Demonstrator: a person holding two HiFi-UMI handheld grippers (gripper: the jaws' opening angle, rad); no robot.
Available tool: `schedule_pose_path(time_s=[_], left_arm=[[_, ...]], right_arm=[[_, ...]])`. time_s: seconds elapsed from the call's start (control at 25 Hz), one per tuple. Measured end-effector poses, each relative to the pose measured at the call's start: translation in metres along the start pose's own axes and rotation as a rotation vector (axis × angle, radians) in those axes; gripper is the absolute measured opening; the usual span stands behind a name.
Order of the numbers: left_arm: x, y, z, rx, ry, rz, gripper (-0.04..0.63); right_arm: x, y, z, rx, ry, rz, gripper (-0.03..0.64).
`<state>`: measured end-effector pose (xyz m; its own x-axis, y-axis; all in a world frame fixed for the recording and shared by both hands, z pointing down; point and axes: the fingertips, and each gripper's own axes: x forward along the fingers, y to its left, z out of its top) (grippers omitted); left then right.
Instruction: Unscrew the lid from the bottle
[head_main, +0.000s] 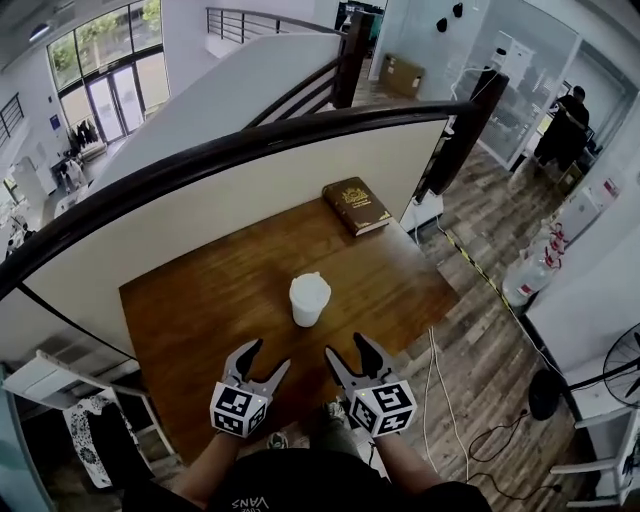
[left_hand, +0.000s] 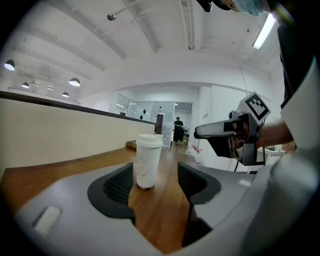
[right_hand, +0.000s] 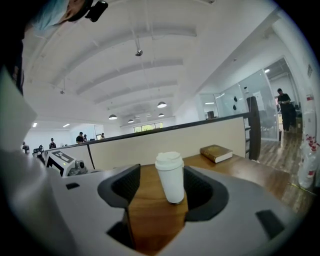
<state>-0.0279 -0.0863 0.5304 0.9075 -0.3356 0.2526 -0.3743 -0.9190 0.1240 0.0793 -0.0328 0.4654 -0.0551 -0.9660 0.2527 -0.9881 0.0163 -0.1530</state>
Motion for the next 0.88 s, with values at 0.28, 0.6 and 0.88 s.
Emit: schedule_pose_path(time_s=[0.28, 0.6, 0.88], left_arm=[[0.039, 0.009, -0.007, -0.007, 0.024, 0.066, 0.276], [0.074, 0.019, -0.019, -0.021, 0.056, 0.152, 0.281], [0.097, 0.019, -0.024, -0.043, 0.039, 0.168, 0.321]], right_arm=[[0.041, -0.02, 0.009, -0.027, 0.031, 0.128, 0.242], [0.074, -0.031, 0.011, -0.098, 0.06, 0.292, 0.244], [0.09, -0.03, 0.012, -0.158, 0.071, 0.44, 0.256]])
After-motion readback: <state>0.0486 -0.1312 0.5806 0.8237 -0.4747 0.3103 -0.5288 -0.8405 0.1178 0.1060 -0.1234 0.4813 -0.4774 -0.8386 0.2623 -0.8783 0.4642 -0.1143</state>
